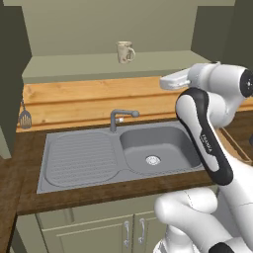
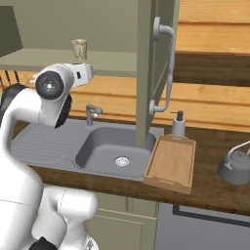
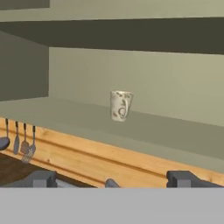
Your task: Pick the kettle from the counter and place it on the tray. Then pick the mug from the cabinet and place it on the tray. Then close the cabinet doors.
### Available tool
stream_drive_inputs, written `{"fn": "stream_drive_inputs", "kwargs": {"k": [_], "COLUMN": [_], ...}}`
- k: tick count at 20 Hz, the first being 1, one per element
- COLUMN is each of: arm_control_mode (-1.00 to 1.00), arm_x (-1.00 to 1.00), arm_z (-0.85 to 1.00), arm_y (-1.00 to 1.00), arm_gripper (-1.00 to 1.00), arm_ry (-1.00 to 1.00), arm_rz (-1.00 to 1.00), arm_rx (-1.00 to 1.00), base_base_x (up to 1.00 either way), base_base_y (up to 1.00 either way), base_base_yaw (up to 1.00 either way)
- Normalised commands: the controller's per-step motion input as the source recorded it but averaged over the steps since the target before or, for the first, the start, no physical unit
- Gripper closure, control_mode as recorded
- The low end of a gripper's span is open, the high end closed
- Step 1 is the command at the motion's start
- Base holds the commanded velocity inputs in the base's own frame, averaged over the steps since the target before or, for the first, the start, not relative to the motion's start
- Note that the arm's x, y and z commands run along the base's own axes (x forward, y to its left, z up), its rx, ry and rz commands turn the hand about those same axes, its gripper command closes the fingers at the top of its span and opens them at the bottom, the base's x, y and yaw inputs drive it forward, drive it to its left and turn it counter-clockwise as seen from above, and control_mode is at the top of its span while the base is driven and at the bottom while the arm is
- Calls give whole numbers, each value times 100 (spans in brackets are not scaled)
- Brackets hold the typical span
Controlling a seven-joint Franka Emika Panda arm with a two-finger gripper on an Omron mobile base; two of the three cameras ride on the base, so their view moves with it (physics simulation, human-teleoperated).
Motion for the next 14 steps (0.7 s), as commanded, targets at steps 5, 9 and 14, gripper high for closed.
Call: {"fn": "stream_drive_inputs", "kwargs": {"k": [5,9,14], "arm_control_mode": [-100,-100,-100], "arm_x": [11,13,0], "arm_z": [6,7,0], "arm_y": [0,0,6], "arm_gripper": [-100,-100,-100], "arm_ry": [0,0,-3], "arm_rz": [7,0,0], "arm_rx": [7,4,0], "base_base_x": [0,0,0], "base_base_y": [0,0,0], "base_base_yaw": [0,0,0]}}
